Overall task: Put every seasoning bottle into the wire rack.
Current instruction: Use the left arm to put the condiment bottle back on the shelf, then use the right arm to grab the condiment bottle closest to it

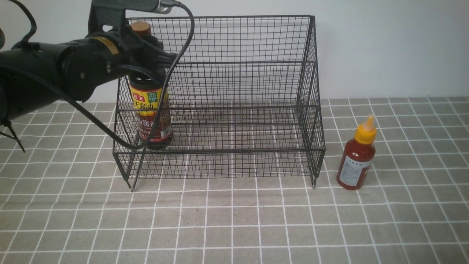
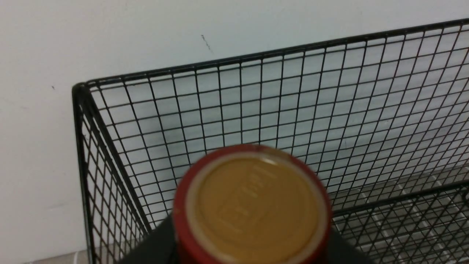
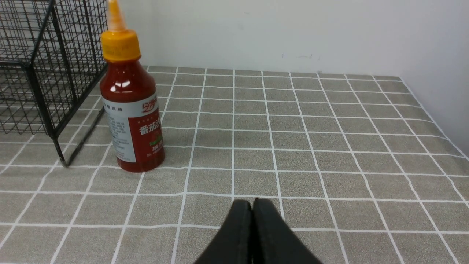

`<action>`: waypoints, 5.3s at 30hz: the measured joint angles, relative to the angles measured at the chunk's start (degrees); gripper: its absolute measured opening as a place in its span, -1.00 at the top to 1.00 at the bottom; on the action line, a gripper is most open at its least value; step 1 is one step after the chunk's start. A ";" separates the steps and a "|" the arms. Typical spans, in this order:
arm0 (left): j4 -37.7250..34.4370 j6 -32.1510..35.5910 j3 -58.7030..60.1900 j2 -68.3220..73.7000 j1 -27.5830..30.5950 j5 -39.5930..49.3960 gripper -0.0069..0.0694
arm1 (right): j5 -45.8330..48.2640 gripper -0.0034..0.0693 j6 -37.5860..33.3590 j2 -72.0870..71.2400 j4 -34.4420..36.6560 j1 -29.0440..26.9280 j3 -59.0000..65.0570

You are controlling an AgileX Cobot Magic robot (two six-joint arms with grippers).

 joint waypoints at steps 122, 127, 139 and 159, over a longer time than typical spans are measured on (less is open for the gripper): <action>0.17 2.64 71.20 -96.45 12.54 23.06 0.84 | -24.68 0.94 12.04 0.00 19.11 0.00 0.60; 0.17 2.64 71.20 -96.45 12.54 23.06 0.84 | -27.63 0.94 15.54 0.00 20.47 0.21 -0.74; 0.17 2.64 71.20 -96.45 12.57 23.06 0.84 | 22.51 0.94 5.36 34.27 14.29 4.62 -39.41; 0.17 2.64 71.20 -96.45 12.57 23.01 0.84 | 33.59 -0.17 -10.83 81.44 17.27 9.61 -71.35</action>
